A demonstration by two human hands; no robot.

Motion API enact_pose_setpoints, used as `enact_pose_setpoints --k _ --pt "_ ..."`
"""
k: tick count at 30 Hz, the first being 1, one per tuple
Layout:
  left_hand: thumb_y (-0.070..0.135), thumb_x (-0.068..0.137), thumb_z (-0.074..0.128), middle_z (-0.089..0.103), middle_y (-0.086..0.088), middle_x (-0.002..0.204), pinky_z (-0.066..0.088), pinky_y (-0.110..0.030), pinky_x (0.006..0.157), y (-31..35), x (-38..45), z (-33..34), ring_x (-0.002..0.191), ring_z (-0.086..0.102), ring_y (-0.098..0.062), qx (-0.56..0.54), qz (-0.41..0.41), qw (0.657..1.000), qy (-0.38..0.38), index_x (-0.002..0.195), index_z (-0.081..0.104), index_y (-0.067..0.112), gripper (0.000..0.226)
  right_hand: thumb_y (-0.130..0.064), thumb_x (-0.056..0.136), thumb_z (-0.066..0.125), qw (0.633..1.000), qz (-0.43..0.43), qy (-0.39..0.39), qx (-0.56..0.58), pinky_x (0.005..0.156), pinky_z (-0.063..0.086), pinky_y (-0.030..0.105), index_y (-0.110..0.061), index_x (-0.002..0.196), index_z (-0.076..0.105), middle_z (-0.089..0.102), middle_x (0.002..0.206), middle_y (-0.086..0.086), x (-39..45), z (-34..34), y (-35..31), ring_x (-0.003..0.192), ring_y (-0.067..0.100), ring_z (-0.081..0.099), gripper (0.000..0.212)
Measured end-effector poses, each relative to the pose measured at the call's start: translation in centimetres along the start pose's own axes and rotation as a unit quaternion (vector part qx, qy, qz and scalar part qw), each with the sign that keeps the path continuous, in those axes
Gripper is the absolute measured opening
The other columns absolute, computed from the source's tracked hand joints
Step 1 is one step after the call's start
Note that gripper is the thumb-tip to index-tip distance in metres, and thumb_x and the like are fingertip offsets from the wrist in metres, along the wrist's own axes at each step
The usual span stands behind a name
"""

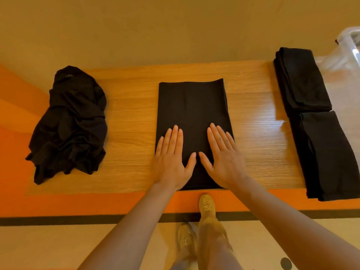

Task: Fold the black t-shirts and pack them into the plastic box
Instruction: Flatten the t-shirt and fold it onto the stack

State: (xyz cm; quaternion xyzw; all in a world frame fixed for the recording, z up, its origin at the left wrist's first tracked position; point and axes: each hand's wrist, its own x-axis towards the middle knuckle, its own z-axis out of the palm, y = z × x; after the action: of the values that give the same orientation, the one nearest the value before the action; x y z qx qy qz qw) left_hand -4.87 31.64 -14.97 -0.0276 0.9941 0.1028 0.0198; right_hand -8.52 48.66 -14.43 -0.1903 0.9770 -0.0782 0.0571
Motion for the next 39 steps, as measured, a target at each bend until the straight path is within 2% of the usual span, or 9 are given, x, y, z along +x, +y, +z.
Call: enact_pose_setpoints --k 3,8,13,16,18,20,24,33,39 --pt "0.059 0.096 0.019 0.009 -0.005 0.161 0.01 -0.04 0.121 -0.2 -0.2 0.0 0.149 0.002 -0.018 0.007 -0.007 1.0 -0.005 0.154 0.014 0.014 0.074 -0.058 0.098 0.018 1.0 0.028 -0.004 0.004 0.12 -0.003 0.032 -0.014 0.154 0.005 -0.001 0.161 0.002 -0.2 -0.1 0.7 0.147 0.012 -0.01 0.073" --pt "0.059 0.097 0.011 0.017 -0.006 0.159 0.01 -0.042 0.121 0.3 1.0 -1.3 0.148 0.009 -0.018 -0.022 -0.006 1.0 0.009 0.151 0.018 0.012 0.073 -0.054 0.099 0.014 1.0 0.02 0.003 0.023 0.12 -0.005 0.032 -0.011 0.153 0.005 -0.002 0.161 0.005 0.6 -0.8 1.0 0.147 0.014 -0.011 0.07" --pt "0.047 0.101 0.016 0.013 -0.007 0.16 0.001 -0.035 0.121 -0.2 9.5 -3.7 0.149 0.005 -0.017 -0.023 0.016 0.998 0.054 0.152 0.017 0.01 0.063 -0.046 0.101 0.019 0.996 0.008 0.066 0.055 0.121 0.001 0.033 -0.008 0.153 0.01 0.003 0.161 0.008 7.6 -3.1 1.3 0.148 0.016 -0.004 0.064" --pt "0.04 0.104 0.02 0.005 -0.004 0.162 -0.003 -0.032 0.121 -0.1 14.6 -3.4 0.149 -0.002 -0.014 -0.016 0.03 0.999 0.016 0.153 0.011 0.012 0.057 -0.043 0.102 0.021 0.997 -0.005 0.053 0.063 0.12 0.0 0.032 -0.007 0.152 0.011 0.005 0.161 0.008 12.6 -3.1 0.8 0.148 0.017 -0.002 0.062" --pt "0.04 0.104 0.02 0.001 -0.002 0.162 -0.003 -0.032 0.121 -0.6 16.2 -2.5 0.148 -0.005 -0.013 -0.006 0.048 0.999 -0.011 0.154 0.008 0.015 0.057 -0.048 0.1 0.013 0.998 0.003 0.026 0.054 0.12 -0.003 0.032 -0.01 0.153 0.008 0.003 0.161 0.006 14.4 -2.2 1.1 0.148 0.015 -0.004 0.066" --pt "0.042 0.104 0.02 -0.001 0.001 0.162 -0.003 -0.033 0.121 -1.5 16.5 -1.7 0.148 -0.007 -0.012 -0.002 0.054 0.998 -0.016 0.154 0.006 0.017 0.058 -0.056 0.096 0.005 0.999 0.004 0.014 0.034 0.12 -0.006 0.032 -0.013 0.153 0.003 -0.002 0.162 0.003 14.9 -1.4 2.1 0.147 0.013 -0.008 0.072" --pt "0.056 0.099 0.017 -0.007 0.001 0.162 -0.003 -0.037 0.121 -2.5 16.8 -1.2 0.148 -0.011 -0.013 0.036 0.019 0.999 -0.025 0.154 -0.001 0.018 0.07 -0.063 0.092 0.002 0.999 0.032 0.009 0.017 0.12 -0.005 0.035 -0.014 0.153 -0.003 -0.008 0.161 0.001 14.8 -1.3 3.9 0.147 0.012 -0.013 0.079" --pt "0.063 0.095 0.014 -0.015 0.0 0.161 -0.005 -0.04 0.12 -2.2 17.0 -1.7 0.147 -0.016 -0.014 0.061 -0.024 0.997 -0.042 0.153 -0.007 0.021 0.074 -0.065 0.092 0.002 0.999 0.041 -0.002 0.005 0.121 -0.003 0.036 -0.014 0.153 -0.006 -0.011 0.161 0.001 15.1 -1.7 4.2 0.146 0.013 -0.015 0.08" --pt "0.062 0.097 0.013 -0.013 0.001 0.161 -0.005 -0.039 0.121 -2.6 16.8 -2.1 0.146 -0.016 -0.014 0.059 -0.018 0.996 -0.061 0.153 -0.006 0.022 0.072 -0.064 0.089 -0.003 0.999 0.034 -0.014 -0.009 0.121 -0.002 0.037 -0.012 0.153 -0.005 -0.01 0.161 0.003 15.2 -2.0 4.3 0.147 0.014 -0.014 0.082"
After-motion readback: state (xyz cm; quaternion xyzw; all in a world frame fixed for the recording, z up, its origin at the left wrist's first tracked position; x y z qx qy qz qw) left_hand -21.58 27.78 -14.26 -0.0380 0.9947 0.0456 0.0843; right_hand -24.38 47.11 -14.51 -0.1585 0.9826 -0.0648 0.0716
